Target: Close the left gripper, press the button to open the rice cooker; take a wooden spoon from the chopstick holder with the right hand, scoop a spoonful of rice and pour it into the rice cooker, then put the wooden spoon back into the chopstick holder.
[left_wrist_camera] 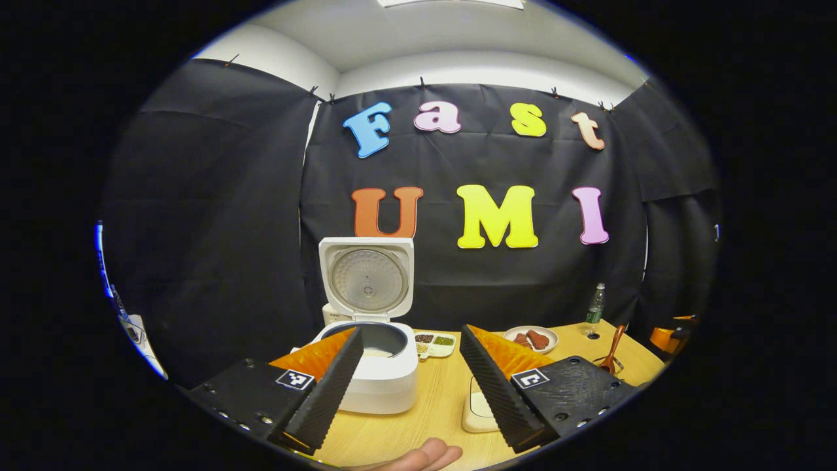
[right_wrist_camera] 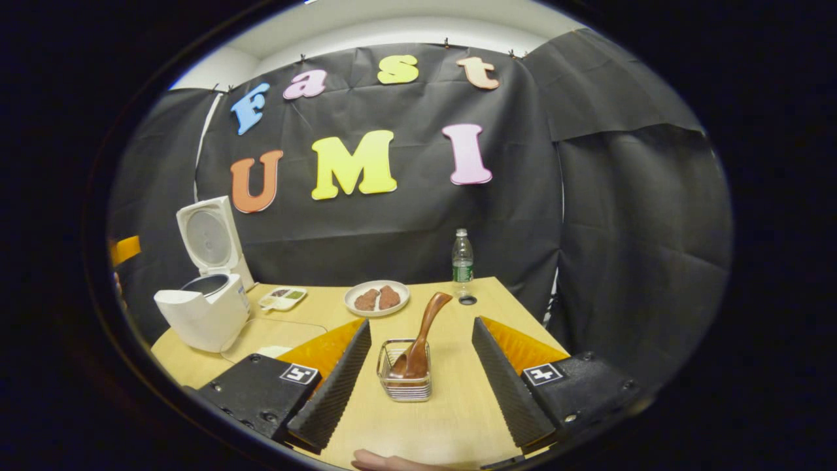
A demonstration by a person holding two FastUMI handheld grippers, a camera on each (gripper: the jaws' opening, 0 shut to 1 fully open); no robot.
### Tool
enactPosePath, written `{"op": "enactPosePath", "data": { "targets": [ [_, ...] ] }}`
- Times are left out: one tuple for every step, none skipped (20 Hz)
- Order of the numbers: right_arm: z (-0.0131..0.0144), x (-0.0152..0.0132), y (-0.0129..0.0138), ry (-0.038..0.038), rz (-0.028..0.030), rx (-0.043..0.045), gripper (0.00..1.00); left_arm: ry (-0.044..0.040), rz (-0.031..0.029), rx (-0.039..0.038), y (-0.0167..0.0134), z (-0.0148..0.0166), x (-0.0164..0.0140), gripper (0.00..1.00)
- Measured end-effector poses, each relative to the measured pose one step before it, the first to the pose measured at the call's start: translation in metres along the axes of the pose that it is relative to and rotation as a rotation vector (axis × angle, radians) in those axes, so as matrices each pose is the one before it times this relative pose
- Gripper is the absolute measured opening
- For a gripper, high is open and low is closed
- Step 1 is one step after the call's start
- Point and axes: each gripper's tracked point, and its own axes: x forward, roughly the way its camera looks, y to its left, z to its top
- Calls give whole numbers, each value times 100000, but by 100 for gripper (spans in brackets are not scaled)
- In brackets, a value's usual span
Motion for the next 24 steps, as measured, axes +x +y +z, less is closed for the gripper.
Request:
{"op": "enactPosePath", "data": {
  "targets": [
    [-211,663,10,961,697,384,99,-1344,321,-853,285,-128,-313,94],
    [-331,849,20,970,854,612,100,-1410,-383,-552,-31,-231,-529,94],
    [-404,1004,-46,1525,334,438,100,-555,-231,-540,139,-249,-162,94],
    [-379,828,-117,1191,110,-30,99,711,-948,-799,-37,-518,-326,94],
    [-251,1022,-120,935,-111,-177,99,978,-1278,-963,-74,-478,-191,94],
    [-127,1004,-142,694,-218,37,99,184,-189,-400,278,-80,-234,94],
    [-48,1063,-69,471,279,103,97,-652,480,434,390,86,-315,94],
    [-329,1106,-87,1588,145,205,99,-720,192,1004,237,150,-361,94],
    [-94,1153,-144,1136,471,890,98,-712,413,1337,297,223,-293,94],
    [-34,1168,-175,1413,196,852,98,-1680,317,1354,187,392,-477,94],
    [13,1238,-143,1245,582,-127,97,-1464,28,1659,144,483,-306,94],
    [-179,1100,-85,1953,547,-571,97,-1123,695,2005,274,224,-277,94],
    [95,1100,-231,840,310,475,99,-1536,1220,2090,404,331,-134,94],
    [-68,990,-249,1689,178,2370,99,-1974,1521,1642,425,449,-119,94],
    [-248,990,127,2817,1239,3380,100,-682,292,542,148,142,-150,94],
    [-426,760,158,2672,1011,2727,100,177,-599,33,-292,-152,-180,94],
    [-247,807,-30,2259,574,2145,88,489,-43,-210,33,-144,-74,94],
    [-295,695,-289,2664,-393,1751,94,777,185,-312,198,-95,28,94],
    [-247,619,-229,2960,60,2083,90,593,559,-809,281,-140,52,95],
    [11,379,126,1593,795,2345,87,304,-1092,-1708,-155,73,-54,95],
    [7,347,56,1655,887,2182,84,185,-1134,-1619,-231,58,-98,95],
    [-151,141,-69,1543,-58,1240,87,-195,-17,-1060,84,112,-44,95],
    [-69,398,-47,1007,-244,602,75,37,115,-281,161,53,-1,95],
    [-510,380,-257,2116,-1083,-84,79,361,161,-89,181,-227,-75,95]
  ]
}}
